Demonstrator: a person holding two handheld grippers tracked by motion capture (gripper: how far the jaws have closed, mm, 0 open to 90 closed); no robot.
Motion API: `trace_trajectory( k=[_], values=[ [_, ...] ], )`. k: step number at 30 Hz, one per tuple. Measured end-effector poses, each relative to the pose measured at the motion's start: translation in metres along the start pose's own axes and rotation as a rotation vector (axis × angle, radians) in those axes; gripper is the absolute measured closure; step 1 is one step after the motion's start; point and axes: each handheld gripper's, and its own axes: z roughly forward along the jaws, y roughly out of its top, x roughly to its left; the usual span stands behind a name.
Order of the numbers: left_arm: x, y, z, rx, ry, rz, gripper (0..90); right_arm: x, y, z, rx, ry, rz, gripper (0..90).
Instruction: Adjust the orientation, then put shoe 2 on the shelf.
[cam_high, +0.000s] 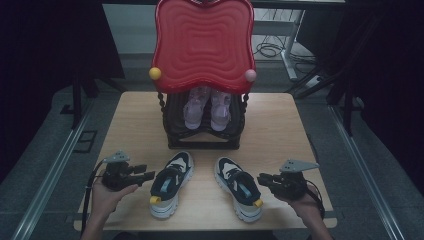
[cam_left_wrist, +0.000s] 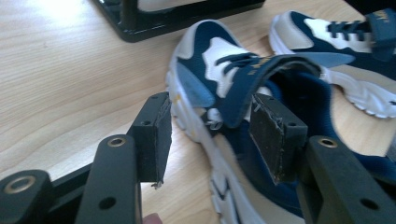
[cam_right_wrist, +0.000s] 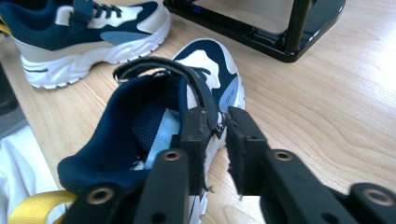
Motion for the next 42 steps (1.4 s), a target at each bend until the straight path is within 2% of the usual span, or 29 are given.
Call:
trace_trajectory(
  k=[6, 9, 14, 23, 27, 31, 42],
  values=[
    [-0.009, 0.003, -0.007, -0.017, -0.005, 0.013, 48.3, -0.007, 0.0, -0.001, -0.017, 0.017, 0.016, 66.5],
    [-0.013, 0.004, -0.005, -0.007, -0.009, 0.019, 48.0, -0.01, 0.002, 0.0, -0.023, 0.024, 0.032, 59.4],
    [-0.015, 0.006, -0.005, 0.002, -0.013, 0.03, 47.7, -0.009, 0.005, 0.003, -0.029, 0.037, 0.031, 55.2],
    [-0.019, 0.007, 0.004, 0.028, -0.016, 0.035, 47.6, -0.006, 0.01, 0.013, -0.013, 0.053, 0.017, 54.6],
    [-0.021, 0.008, 0.008, 0.054, 0.002, 0.041, 47.6, -0.003, 0.015, 0.015, 0.001, 0.056, 0.007, 55.1],
    [-0.024, 0.01, 0.016, 0.087, 0.037, 0.024, 47.7, -0.002, 0.017, 0.017, 0.007, 0.055, -0.002, 55.4],
    [-0.028, 0.014, 0.028, 0.118, 0.069, 0.03, 49.6, 0.0, 0.019, 0.035, 0.08, 0.062, -0.029, 57.3]
  ],
)
